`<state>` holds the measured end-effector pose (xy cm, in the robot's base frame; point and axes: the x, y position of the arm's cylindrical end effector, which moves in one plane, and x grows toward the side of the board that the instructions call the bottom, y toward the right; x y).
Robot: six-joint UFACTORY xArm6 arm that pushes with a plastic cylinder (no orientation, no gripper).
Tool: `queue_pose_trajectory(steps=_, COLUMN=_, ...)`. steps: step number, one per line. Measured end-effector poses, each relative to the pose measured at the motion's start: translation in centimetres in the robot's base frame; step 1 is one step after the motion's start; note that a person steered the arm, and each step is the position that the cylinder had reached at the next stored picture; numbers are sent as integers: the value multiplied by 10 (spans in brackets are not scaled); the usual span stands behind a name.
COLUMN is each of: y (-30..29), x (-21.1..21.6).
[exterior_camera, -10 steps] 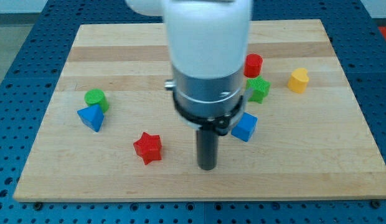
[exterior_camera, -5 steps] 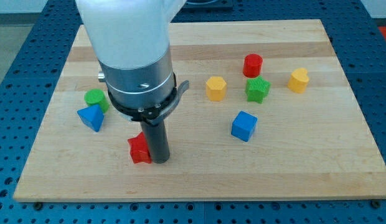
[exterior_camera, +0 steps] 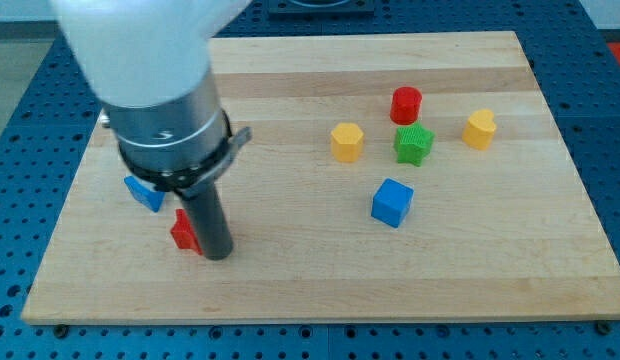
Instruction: Push the red star below the blue triangle
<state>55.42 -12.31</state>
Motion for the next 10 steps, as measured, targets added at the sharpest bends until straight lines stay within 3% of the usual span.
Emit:
queue_pose_trajectory(steps=1, y=-21, x=0)
queue_pose_trajectory(steps=3, y=55, x=-2)
queue_pose_trajectory(steps=6, y=34, x=-20)
queue_pose_trajectory(steps=8, y=-20, x=-22)
queue_pose_trajectory(steps=10, y=-24, x=-22)
